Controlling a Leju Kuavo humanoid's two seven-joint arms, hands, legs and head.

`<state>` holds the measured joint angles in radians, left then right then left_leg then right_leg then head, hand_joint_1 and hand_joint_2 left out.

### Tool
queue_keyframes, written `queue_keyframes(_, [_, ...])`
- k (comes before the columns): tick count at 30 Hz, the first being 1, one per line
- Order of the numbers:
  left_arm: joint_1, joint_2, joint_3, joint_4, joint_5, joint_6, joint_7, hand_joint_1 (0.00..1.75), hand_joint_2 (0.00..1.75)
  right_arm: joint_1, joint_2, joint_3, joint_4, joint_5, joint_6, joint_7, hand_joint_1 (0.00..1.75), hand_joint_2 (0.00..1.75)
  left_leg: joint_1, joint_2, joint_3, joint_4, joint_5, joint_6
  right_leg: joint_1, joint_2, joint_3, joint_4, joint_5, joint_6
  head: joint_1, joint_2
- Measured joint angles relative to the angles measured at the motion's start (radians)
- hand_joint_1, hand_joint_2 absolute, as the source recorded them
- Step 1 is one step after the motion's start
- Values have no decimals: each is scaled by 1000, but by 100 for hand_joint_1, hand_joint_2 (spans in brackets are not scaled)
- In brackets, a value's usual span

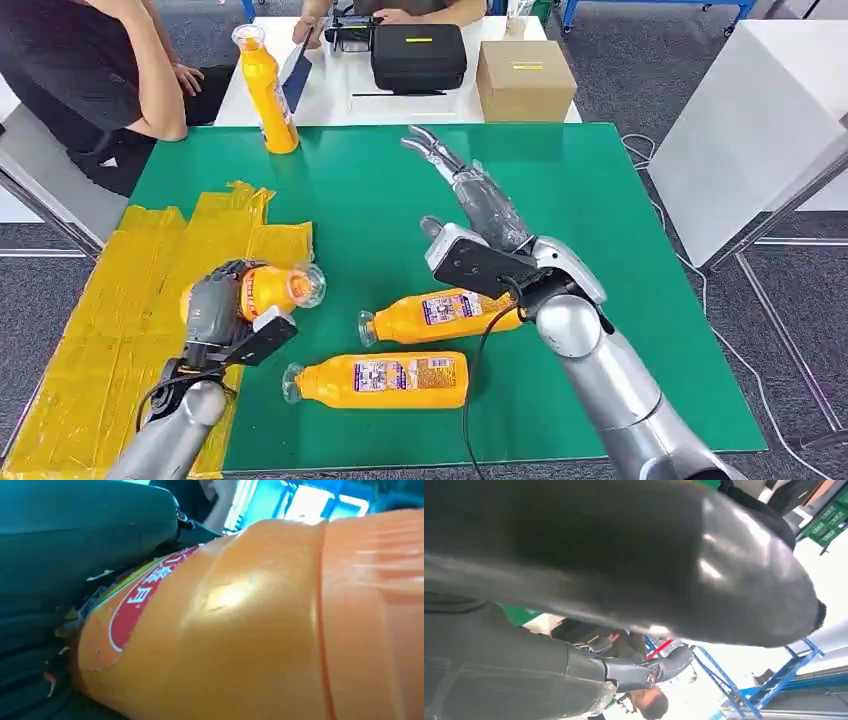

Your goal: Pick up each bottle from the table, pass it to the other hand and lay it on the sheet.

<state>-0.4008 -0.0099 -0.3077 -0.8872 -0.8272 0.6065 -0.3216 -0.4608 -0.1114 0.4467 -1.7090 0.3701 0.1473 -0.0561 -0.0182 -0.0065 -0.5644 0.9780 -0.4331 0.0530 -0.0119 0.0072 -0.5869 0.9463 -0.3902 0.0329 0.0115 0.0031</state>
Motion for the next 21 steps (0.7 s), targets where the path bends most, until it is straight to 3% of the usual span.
queue_keyframes(18, [-186,-9,-130,357,-292,52,234,175,175,-19,1,36,6,-2,31,6,0,0,0,0,1,0,0,0,0,0,0,1,0,0,0,0])
queue_keyframes(19, [-191,-6,-130,363,-294,50,247,159,175,-18,1,37,6,0,33,4,0,0,0,1,1,0,0,0,0,0,0,1,0,0,0,0])
queue_keyframes(21, [-200,1,-129,376,-304,50,273,159,175,-17,0,39,6,4,37,1,0,0,0,1,1,0,0,0,0,0,0,1,0,0,0,0])
